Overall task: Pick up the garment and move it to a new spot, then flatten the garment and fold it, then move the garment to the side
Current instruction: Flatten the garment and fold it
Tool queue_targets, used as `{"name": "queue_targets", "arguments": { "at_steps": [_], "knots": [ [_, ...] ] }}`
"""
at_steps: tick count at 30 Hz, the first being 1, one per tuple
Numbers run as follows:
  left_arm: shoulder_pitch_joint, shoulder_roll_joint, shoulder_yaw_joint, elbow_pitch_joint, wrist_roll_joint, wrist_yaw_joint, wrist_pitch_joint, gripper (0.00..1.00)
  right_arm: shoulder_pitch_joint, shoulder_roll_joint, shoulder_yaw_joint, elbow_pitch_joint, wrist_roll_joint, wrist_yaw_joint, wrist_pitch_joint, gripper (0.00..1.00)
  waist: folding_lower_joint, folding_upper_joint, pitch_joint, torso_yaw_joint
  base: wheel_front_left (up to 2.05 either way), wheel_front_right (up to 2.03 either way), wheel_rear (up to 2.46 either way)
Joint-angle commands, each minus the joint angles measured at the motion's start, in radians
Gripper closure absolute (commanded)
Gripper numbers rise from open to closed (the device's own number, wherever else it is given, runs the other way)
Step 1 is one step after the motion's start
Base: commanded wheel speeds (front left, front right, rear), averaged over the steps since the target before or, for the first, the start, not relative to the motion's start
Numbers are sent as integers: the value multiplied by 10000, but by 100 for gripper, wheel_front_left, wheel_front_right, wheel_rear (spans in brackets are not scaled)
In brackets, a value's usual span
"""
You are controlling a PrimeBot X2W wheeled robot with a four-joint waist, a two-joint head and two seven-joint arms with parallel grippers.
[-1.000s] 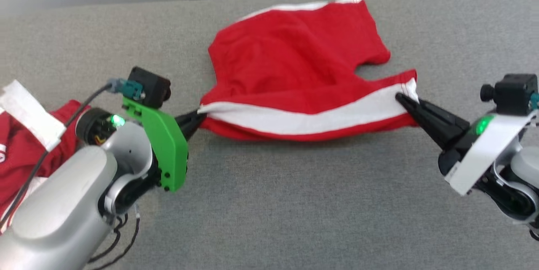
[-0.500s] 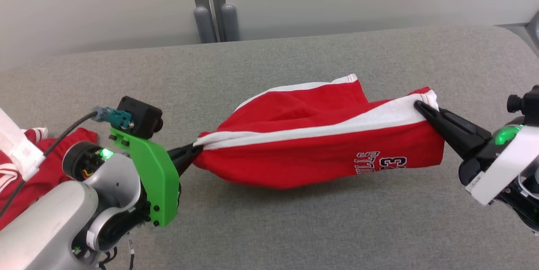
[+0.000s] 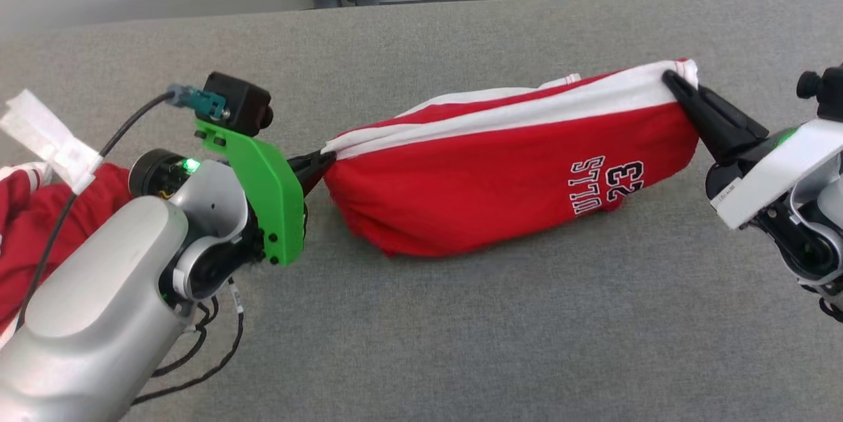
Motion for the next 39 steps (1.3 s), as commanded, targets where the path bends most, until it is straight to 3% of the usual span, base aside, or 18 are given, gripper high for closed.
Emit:
{"name": "queue_targets", "arguments": {
  "at_steps": [1, 13, 15, 16, 17, 18, 26, 31, 36, 38, 39],
  "knots": [
    [-287, -127, 18, 236, 139, -86, -61, 100, -217, 107, -57, 223, -9, 2, -27, 100, 1, 0, 328, 66, 0, 0, 0],
    [-2032, -1362, -263, 3068, 449, -766, -31, 100, -1921, 1224, 1187, 2492, 378, 2, 492, 100, 1, 0, 1899, 123, 0, 0, 0],
    [-2168, -1545, -362, 3553, 484, -897, -31, 55, -2082, 1383, 1388, 2835, 518, 2, 572, 100, 1, 0, 1945, 125, 0, 0, 0],
    [-2205, -1623, -394, 3731, 470, -920, -32, 0, -2140, 1457, 1458, 2955, 587, 2, 553, 100, 1, 0, 1946, 123, 0, 0, 0],
    [-2263, -1697, -393, 3939, 457, -983, -107, 0, -2189, 1538, 1549, 3083, 655, 2, 516, 63, 1, 0, 1929, 115, 0, 0, 0],
    [-2290, -1751, -389, 4099, 439, -1015, -178, 0, -2210, 1593, 1625, 3179, 713, 2, 481, 0, 1, 0, 1892, 109, 0, 0, 0],
    [-2155, -1808, -304, 4665, 225, -1394, -920, 0, -2012, 1681, 1630, 3356, 626, 2, 6, 0, 1, 0, 1038, 49, 0, 0, 0],
    [-1711, -1391, -119, 4304, 481, -1417, -2028, 0, -1249, 1837, -22, 2707, -340, 2, -19, 0, 1, 0, 310, -43, 0, 0, 0],
    [-786, -945, 370, 3614, 804, -822, -3786, 0, -8, 2225, -2149, 1781, -1933, 2, -24, 0, 1, 0, -428, -152, 0, 0, 0],
    [-259, -730, 406, 3258, 1060, -449, -4488, 0, 686, 2487, -3047, 1450, -2687, 2, -24, 0, 1, 0, -716, -159, 0, 0, 0],
    [234, -488, 475, 2858, 1429, 4, -5146, 0, 1360, 2776, -3913, 1143, -3384, 2, -25, 0, 1, 0, -982, -152, 0, 0, 0]
  ]
}}
